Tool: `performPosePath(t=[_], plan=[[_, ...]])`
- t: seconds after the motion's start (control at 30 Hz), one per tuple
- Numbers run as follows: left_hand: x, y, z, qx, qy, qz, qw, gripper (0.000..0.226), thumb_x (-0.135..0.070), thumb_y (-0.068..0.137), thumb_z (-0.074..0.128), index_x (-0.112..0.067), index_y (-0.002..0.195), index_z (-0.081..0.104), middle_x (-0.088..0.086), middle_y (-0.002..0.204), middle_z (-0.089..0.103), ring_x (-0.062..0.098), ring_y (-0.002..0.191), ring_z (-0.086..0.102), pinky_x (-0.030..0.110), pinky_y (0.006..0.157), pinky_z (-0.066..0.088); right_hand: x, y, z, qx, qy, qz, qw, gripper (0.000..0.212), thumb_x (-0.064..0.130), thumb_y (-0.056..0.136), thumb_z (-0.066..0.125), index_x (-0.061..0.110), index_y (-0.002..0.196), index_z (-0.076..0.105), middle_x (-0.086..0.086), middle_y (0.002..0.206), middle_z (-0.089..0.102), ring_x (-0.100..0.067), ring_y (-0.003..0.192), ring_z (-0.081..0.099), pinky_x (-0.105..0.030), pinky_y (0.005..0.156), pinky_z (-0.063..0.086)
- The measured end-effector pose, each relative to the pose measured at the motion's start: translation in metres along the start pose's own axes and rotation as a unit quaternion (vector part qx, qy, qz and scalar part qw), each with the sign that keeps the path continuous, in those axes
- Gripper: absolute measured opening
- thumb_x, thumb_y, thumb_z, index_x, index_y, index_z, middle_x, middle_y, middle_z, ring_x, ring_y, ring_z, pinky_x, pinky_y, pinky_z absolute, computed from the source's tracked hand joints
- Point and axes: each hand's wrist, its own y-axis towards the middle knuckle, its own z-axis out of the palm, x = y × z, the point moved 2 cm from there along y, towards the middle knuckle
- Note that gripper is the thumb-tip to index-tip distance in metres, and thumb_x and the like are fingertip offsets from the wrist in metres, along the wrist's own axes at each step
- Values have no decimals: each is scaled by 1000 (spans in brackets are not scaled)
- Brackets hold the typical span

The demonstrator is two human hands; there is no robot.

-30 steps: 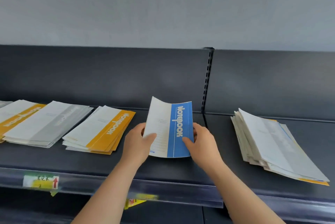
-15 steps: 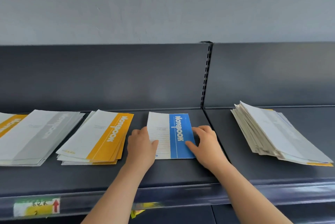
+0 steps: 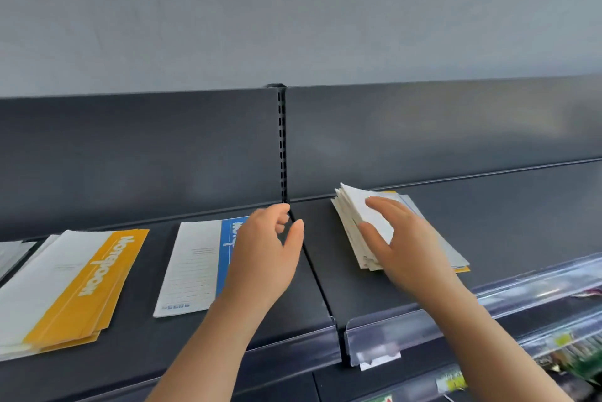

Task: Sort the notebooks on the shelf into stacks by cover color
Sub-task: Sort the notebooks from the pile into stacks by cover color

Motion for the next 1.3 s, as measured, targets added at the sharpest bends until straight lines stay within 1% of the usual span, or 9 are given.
performPosePath(t=[0.13,0.2,0.3,0.47,0.67,0.87,1.0,1.13,1.3], plan=[[-25,0,44,64,-26,-22,997,35,-31,93,55,-18,125,58,-17,90,61,-4,80,55,1,62,37,-62,7,-20,48,-48,92,993,32,26,95,49,15,124,56,3,131,55,-22,112,54,-30,90,40],[-34,-1,65,101,-48,-57,992,33,-31,94,55,-19,124,59,-21,83,57,-6,78,55,2,63,39,-91,9,-17,84,-83,111,987,17,24,93,47,13,97,59,-1,104,59,-26,97,55,-33,74,42],[-41,3,93,149,-114,-120,975,16,-28,93,54,-17,97,66,-9,79,68,10,78,66,31,74,57,-113,4,-5,109,-86,60,988,22,24,91,43,16,71,42,2,80,50,-25,80,49,-34,67,38],[-46,8,106,134,-132,-162,969,5,-20,89,63,-17,90,67,-10,88,70,7,80,65,24,62,49,-108,-7,6,114,-26,-68,991,23,26,96,38,15,89,57,7,95,57,-13,87,47,-25,91,33],[-45,1,102,106,-146,-181,967,10,-18,89,65,-27,92,64,-17,89,66,-1,80,62,16,56,45,-132,8,-8,91,10,4,996,24,12,92,39,12,68,36,2,68,43,-20,65,36,-23,86,31],[-48,-4,103,83,-138,-195,968,11,-14,89,64,-25,88,64,-20,83,64,-3,74,61,10,49,42,-136,5,-2,102,-12,-19,995,23,13,93,40,8,71,45,1,72,50,-23,72,45,-30,89,36],[-48,-7,100,81,-151,-223,960,13,-12,92,58,-23,93,65,-16,91,67,3,81,63,17,54,46,-135,4,-2,106,20,-21,994,22,15,94,39,10,76,50,3,78,56,-23,80,49,-28,81,40],[-50,-13,96,77,-181,-243,950,21,-7,93,51,-22,97,65,-11,97,70,11,89,65,28,68,53,-130,6,-8,112,68,21,991,19,19,92,41,9,78,48,2,72,54,-21,80,44,-26,57,36],[-51,-21,86,32,-209,-246,946,18,-11,95,51,-26,103,57,-12,103,65,11,96,61,30,72,52,-106,10,-13,129,114,36,984,20,28,94,47,17,110,53,5,89,57,-19,84,54,-30,67,43]])
